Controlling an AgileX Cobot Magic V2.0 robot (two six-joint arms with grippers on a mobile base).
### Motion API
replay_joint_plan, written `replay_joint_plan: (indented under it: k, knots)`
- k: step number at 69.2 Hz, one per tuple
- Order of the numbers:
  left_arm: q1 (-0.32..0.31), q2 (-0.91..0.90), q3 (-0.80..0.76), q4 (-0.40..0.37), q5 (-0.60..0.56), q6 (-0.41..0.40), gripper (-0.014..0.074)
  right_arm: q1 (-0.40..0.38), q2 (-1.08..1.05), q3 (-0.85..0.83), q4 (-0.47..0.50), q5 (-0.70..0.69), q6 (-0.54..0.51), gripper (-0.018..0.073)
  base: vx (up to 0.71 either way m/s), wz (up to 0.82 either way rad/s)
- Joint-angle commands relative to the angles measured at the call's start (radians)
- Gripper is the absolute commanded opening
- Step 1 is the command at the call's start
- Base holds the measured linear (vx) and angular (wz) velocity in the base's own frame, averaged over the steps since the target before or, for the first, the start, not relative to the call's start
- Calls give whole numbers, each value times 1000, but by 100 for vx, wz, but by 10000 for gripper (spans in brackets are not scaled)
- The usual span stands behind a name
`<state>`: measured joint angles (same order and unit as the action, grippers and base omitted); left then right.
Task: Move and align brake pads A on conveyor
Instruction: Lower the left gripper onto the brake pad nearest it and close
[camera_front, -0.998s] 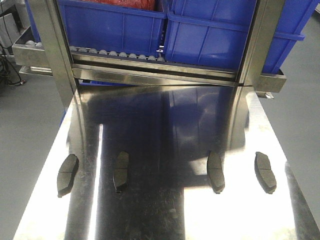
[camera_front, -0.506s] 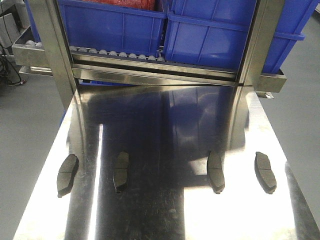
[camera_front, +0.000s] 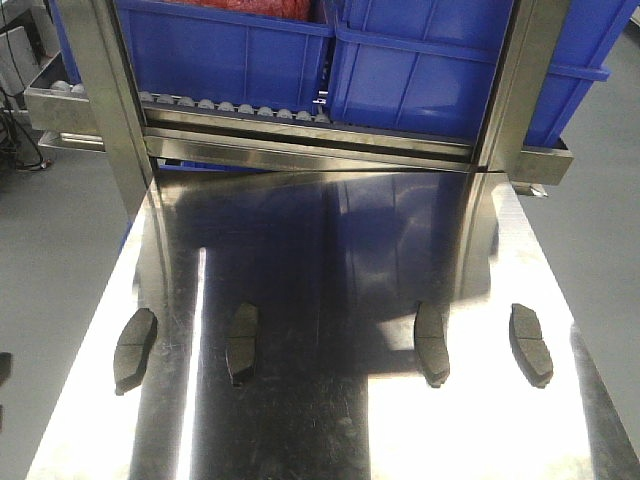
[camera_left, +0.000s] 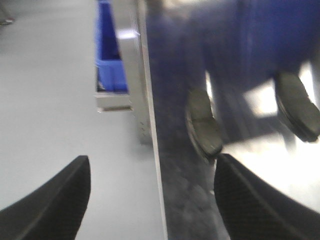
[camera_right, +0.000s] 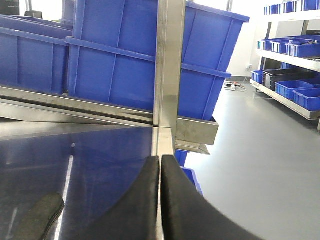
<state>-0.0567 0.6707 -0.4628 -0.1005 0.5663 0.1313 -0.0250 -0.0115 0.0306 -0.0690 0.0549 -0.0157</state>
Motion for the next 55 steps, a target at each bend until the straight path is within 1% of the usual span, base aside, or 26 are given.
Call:
replay_joint_plan:
  k: [1, 10, 21, 25, 35, 40, 46, 55]
  knots:
    - [-45, 72, -35, -17, -59, 9, 506, 1, -16, 3, -6, -75, 1, -10, 0, 0]
    - [-90, 214, -84, -44, -43, 6, 506, 1, -16, 3, -6, -75, 1, -10, 0, 0]
    - [-124, 408, -216, -100, 0, 4, 506, 1, -16, 3, -6, -75, 1, -10, 0, 0]
    - [-135, 480, -261, -101, 21, -9, 506, 1, -16, 3, -6, -75, 1, -10, 0, 0]
    - [-147, 665, -372, -100, 63, -71, 506, 1, -16, 3, -6, -75, 1, -10, 0, 0]
    - [-159, 741, -423, -93, 81, -71, 506, 1, -16, 3, -6, -75, 1, -10, 0, 0]
    - [-167, 811, -473, -90, 100, -78, 506, 1, -16, 3, -6, -75, 1, -10, 0, 0]
    - [-167, 889, -522, -89, 106, -143, 506, 1, -16, 3, -6, -75, 1, -10, 0, 0]
